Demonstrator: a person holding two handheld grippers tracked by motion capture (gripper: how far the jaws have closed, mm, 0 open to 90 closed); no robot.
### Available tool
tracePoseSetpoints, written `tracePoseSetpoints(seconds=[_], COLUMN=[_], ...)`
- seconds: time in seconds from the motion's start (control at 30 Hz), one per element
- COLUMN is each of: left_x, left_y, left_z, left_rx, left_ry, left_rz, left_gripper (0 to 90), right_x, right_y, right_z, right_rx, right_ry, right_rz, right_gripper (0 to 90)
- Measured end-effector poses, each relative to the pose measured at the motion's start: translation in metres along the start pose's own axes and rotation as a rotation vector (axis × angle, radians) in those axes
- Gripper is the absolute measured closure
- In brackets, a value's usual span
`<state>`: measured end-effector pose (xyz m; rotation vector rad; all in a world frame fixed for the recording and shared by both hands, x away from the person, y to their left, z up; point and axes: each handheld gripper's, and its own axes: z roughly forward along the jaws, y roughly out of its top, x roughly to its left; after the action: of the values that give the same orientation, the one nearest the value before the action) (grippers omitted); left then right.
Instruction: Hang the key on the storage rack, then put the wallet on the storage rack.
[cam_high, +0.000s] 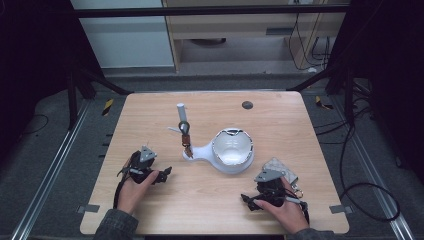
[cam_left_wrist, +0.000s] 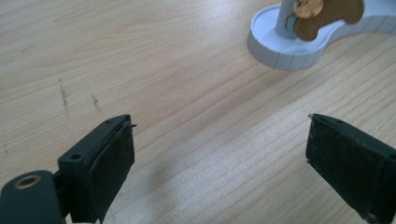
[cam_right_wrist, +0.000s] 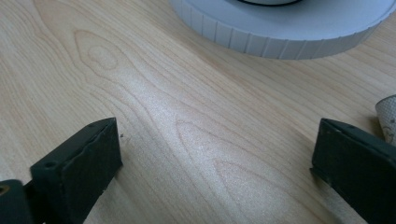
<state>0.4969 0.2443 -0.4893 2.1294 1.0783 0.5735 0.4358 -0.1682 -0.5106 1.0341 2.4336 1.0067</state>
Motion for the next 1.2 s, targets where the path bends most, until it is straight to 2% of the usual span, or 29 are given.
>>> tracePoseSetpoints(seconds=[0.03,0.1,0.17,0.3,0.4,0.5,0.63,0.77,1.03,1.2], left_x=[0.0,0.001,0.001,0.001,0.005,0.006,0.006,0.005,0.005,0.005], left_y=[-0.001,-0.003,-0.005,-0.008,-0.011,-0.015,-0.015,-0.015,-0.015,-0.015], left_z=[0.001,0.003,0.004,0.009,0.012,0.013,0.013,0.013,0.013,0.013], left_rx=[0.007,0.031,0.042,0.077,0.067,0.035,0.033,0.034,0.037,0.035], left_ry=[-0.001,-0.005,-0.003,-0.007,-0.037,-0.035,-0.034,-0.03,-0.029,-0.03], left_rz=[0.002,0.005,0.007,0.0,-0.05,-0.049,-0.051,-0.052,-0.052,-0.053], left_gripper=[7.6,6.3,6.0,4.7,2.2,0.0,0.0,0.0,0.0,0.0], right_x=[0.0,0.001,0.001,-0.002,-0.008,-0.016,-0.033,-0.044,-0.06,-0.072], right_y=[0.002,0.005,0.007,0.014,0.02,0.025,0.023,0.019,0.016,0.015], right_z=[-0.002,-0.005,-0.009,-0.018,-0.031,-0.045,-0.056,-0.064,-0.072,-0.071], right_rx=[0.008,-0.014,-0.023,-0.018,-0.013,0.015,0.072,0.112,0.196,0.24], right_ry=[0.004,-0.002,-0.007,-0.028,-0.038,-0.067,-0.099,-0.111,-0.1,-0.099], right_rz=[-0.009,-0.012,-0.018,-0.033,-0.039,-0.041,0.006,0.044,0.094,0.12], right_gripper=[7.1,3.9,6.2,5.8,5.5,5.6,7.3,9.2,12.5,11.9])
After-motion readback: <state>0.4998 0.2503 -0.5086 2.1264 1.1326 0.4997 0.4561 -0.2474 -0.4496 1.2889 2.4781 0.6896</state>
